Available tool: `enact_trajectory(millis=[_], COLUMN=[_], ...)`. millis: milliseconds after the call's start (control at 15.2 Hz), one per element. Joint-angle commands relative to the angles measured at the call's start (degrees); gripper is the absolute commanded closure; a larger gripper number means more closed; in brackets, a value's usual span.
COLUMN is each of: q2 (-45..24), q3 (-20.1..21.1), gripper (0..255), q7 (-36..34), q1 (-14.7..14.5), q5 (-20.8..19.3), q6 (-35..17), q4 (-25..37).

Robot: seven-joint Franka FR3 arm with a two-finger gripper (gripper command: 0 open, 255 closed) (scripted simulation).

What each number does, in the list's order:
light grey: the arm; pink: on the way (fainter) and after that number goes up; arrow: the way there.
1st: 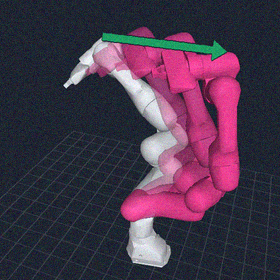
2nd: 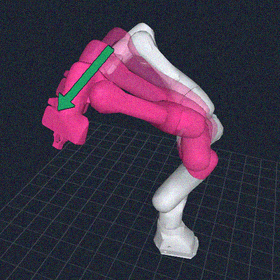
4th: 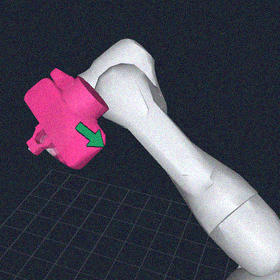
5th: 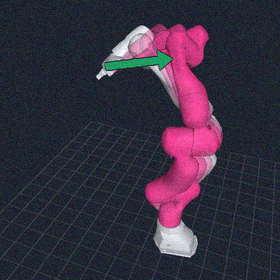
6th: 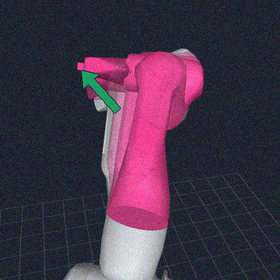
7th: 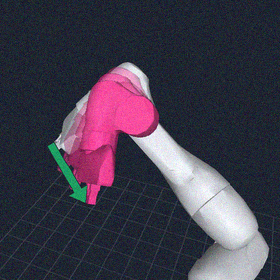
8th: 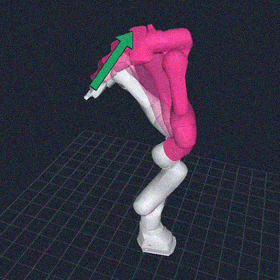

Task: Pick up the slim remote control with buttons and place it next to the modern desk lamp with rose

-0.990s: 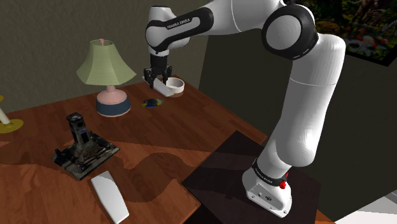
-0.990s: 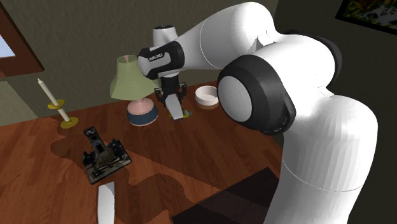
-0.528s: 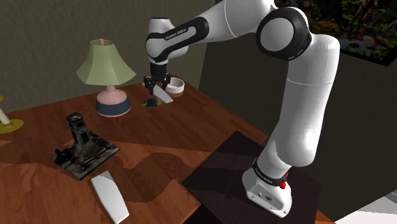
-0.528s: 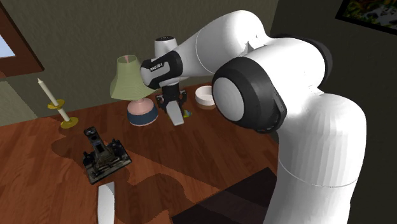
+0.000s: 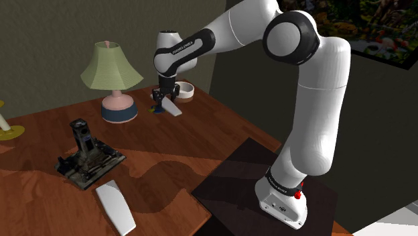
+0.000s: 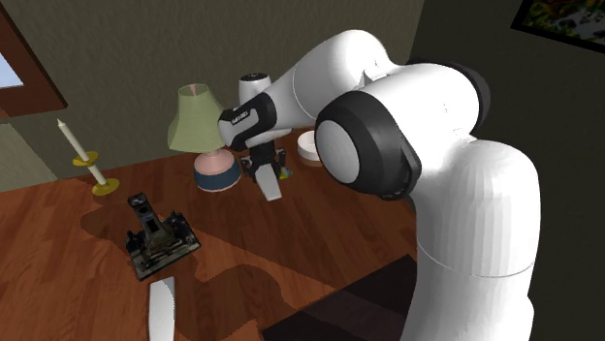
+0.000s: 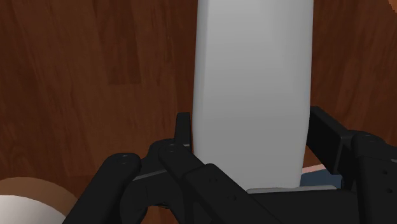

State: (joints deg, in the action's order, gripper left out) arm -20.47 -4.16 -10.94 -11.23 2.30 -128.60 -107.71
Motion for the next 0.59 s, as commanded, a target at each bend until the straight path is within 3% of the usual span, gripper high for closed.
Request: enact_trajectory(millis=[0, 528], q2=[-0.74, -4.45], q3=[0.05, 0.25], gripper=[255, 255], q7=[0.03, 0.32], q1=[0.00, 0.14], q5=[0.09, 0.50], q6=[-1.28, -6.20], q4=[-0.50, -1.72])
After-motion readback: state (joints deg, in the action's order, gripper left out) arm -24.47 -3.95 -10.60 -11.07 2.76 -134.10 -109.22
